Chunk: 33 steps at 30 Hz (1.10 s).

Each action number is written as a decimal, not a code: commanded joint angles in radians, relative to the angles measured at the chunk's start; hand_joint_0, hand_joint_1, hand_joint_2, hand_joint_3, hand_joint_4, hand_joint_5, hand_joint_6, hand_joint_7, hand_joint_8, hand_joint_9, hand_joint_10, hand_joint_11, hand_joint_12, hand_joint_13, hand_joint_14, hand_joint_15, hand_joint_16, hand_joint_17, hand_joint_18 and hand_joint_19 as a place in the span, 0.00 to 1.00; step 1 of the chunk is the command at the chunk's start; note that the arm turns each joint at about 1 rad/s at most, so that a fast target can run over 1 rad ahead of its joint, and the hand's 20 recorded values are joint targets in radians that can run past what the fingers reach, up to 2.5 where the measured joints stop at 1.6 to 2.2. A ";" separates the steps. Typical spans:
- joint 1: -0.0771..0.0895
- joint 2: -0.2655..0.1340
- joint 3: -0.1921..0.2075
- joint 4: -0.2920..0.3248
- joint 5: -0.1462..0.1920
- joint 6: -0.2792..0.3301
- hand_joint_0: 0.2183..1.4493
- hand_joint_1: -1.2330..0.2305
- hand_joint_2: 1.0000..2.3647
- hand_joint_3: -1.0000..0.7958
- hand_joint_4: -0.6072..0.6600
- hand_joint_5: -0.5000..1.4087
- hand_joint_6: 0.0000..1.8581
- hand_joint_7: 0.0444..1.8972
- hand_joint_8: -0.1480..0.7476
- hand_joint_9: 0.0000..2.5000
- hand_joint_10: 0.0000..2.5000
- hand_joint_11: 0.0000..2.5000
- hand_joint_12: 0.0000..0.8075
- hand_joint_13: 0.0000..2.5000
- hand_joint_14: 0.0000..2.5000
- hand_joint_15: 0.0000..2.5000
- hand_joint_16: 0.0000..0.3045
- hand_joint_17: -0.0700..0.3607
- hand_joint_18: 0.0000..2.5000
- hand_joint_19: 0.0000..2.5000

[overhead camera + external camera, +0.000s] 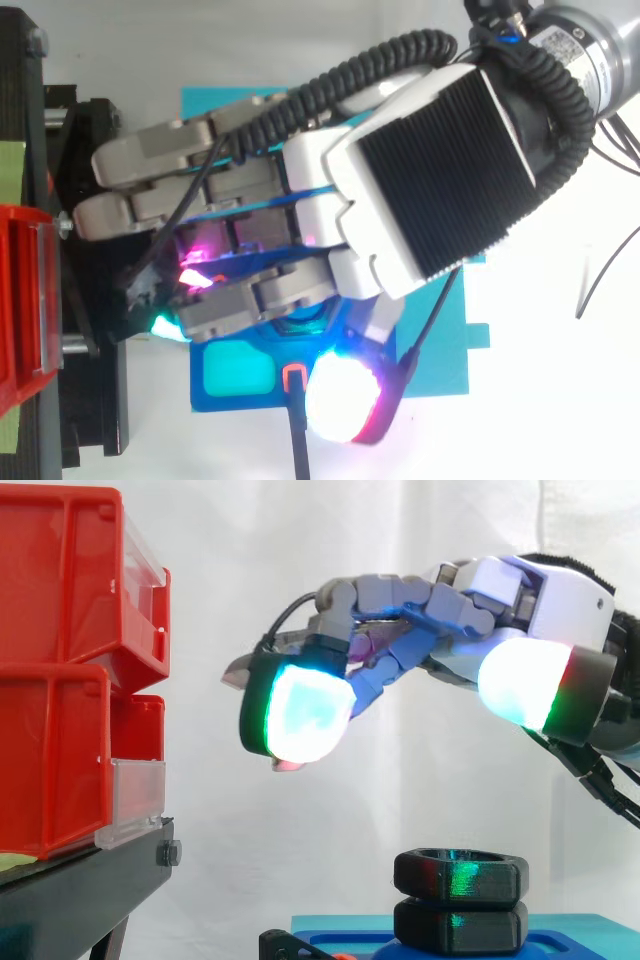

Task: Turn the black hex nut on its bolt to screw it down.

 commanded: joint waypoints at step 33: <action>0.080 -0.002 -0.031 -0.152 0.103 -0.037 0.19 0.67 0.00 0.28 0.66 0.25 0.31 0.74 0.51 0.35 0.00 0.06 0.48 0.20 0.00 0.00 0.20 0.48 0.17 0.03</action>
